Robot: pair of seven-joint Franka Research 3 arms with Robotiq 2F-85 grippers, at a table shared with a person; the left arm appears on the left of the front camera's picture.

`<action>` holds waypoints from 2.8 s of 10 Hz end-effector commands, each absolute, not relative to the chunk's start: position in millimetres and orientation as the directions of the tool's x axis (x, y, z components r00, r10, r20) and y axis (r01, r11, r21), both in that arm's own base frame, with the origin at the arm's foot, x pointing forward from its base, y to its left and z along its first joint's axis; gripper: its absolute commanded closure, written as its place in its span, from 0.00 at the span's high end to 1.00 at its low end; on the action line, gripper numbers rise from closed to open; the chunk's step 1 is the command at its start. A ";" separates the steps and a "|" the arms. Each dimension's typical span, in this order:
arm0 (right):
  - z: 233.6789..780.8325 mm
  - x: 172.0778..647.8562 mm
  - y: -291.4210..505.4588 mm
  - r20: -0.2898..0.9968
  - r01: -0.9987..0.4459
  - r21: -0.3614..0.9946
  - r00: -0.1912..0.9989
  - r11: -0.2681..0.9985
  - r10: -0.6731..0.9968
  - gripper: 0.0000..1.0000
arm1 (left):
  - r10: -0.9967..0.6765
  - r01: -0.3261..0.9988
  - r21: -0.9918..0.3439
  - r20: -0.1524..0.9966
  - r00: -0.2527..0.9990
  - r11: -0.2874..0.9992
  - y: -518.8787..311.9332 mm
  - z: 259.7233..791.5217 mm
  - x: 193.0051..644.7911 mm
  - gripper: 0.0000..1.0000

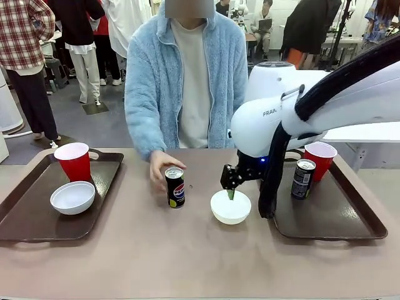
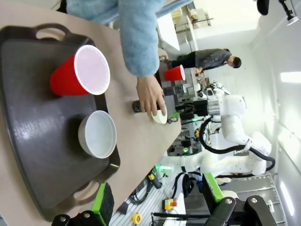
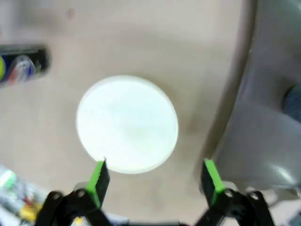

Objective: Prepare tableware on both trays.
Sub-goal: Pick up a Picnic Bowl from the table and place it on a Handle tray.

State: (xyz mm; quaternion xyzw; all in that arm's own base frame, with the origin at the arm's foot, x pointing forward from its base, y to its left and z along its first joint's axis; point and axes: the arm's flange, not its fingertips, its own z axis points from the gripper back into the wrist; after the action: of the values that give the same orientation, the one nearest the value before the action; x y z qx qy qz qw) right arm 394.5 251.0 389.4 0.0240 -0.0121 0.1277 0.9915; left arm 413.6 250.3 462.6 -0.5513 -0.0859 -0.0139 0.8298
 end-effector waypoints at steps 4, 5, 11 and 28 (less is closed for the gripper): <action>437.6 292.3 162.0 -0.049 -0.394 0.119 0.915 0.911 0.402 1.00 | 0.075 0.109 -0.916 0.149 0.986 0.387 250.4 466.7 411.2 1.00; 435.0 297.9 158.9 -0.052 -0.400 0.116 0.912 0.909 0.407 1.00 | 0.075 0.109 -0.916 0.149 0.986 0.387 250.4 466.7 411.2 1.00; 423.3 329.6 189.7 0.062 -0.233 0.085 0.972 0.969 0.228 1.00 | 0.075 0.109 -0.916 0.149 0.986 0.387 250.4 466.7 411.2 1.00; 345.7 440.9 252.1 0.068 -0.004 0.012 0.998 1.000 0.004 0.00 | 0.075 0.109 -0.916 0.149 0.986 0.387 250.4 466.7 411.2 1.00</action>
State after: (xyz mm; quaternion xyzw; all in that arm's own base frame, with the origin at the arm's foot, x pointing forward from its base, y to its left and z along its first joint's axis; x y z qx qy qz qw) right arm 437.7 247.4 345.3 0.0052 -0.0431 0.0191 0.9989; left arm 413.4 250.4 462.9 -0.5513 -0.0861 -0.0140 0.8298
